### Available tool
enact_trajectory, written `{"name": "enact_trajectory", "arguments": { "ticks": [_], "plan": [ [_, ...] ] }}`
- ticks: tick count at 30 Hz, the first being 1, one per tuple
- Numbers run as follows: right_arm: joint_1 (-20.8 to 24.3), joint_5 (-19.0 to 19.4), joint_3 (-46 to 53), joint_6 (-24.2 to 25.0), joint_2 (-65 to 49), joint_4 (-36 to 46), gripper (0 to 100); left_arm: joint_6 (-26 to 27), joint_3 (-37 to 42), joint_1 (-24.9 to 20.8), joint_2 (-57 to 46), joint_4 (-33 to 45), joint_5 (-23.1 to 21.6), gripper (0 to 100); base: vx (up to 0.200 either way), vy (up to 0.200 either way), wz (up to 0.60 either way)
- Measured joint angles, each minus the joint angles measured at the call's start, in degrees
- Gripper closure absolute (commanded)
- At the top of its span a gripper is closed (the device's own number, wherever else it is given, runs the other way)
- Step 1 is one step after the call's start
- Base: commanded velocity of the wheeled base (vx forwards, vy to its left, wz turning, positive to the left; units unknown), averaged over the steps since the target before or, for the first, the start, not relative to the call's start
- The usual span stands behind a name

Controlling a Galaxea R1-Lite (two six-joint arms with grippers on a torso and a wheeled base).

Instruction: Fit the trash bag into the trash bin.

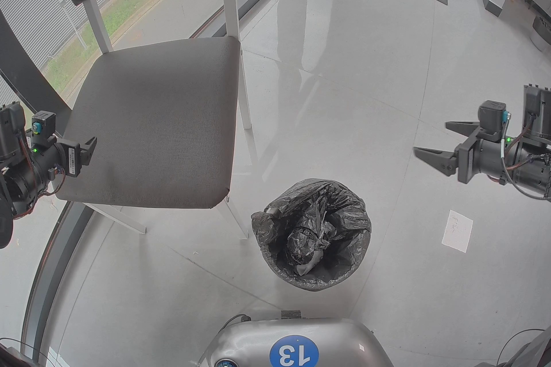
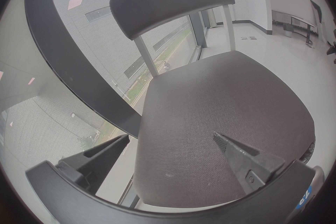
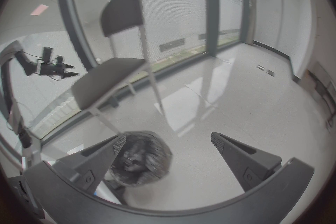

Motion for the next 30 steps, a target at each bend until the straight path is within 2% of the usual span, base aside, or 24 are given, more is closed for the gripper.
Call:
{"name": "enact_trajectory", "arguments": {
  "ticks": [5,8,12,16,21,27,30],
  "plan": [
    [-11.17,-0.41,1.43,-0.63,-3.28,7.69,0,0.61,-2.6,-0.22,-3.04,5.35,1.73,0,0.0,0.0,0.0],
    [-16.14,-0.33,2.43,-0.66,-7.38,11.95,0,0.52,-3.85,-0.52,-5.86,9.35,2.19,0,0.0,0.0,0.0],
    [-21.54,0.67,4.4,0.74,-14.08,14.79,0,-0.43,-4.96,-1.63,-11.98,19.68,2.55,0,0.0,0.0,0.0],
    [-24.38,3.85,7.11,4.55,-21.83,15.99,0,-2.79,-5.75,-3.27,-19.26,30.0,2.77,0,0.0,0.0,0.0],
    [-25.93,7.92,11.5,9.41,-33.02,16.85,0,-6.14,-6.28,-4.4,-27.78,38.85,2.9,0,0.0,0.0,0.0],
    [-26.37,10.05,18.25,14.38,-46.25,17.34,0,-8.18,-5.79,-5.14,-37.88,47.36,2.88,0,0.0,0.0,0.0],
    [-24.91,10.56,22.71,17.35,-53.39,17.63,0,-8.69,-4.74,-5.28,-43.67,50.57,2.88,0,0.0,0.0,0.0]
  ]
}}
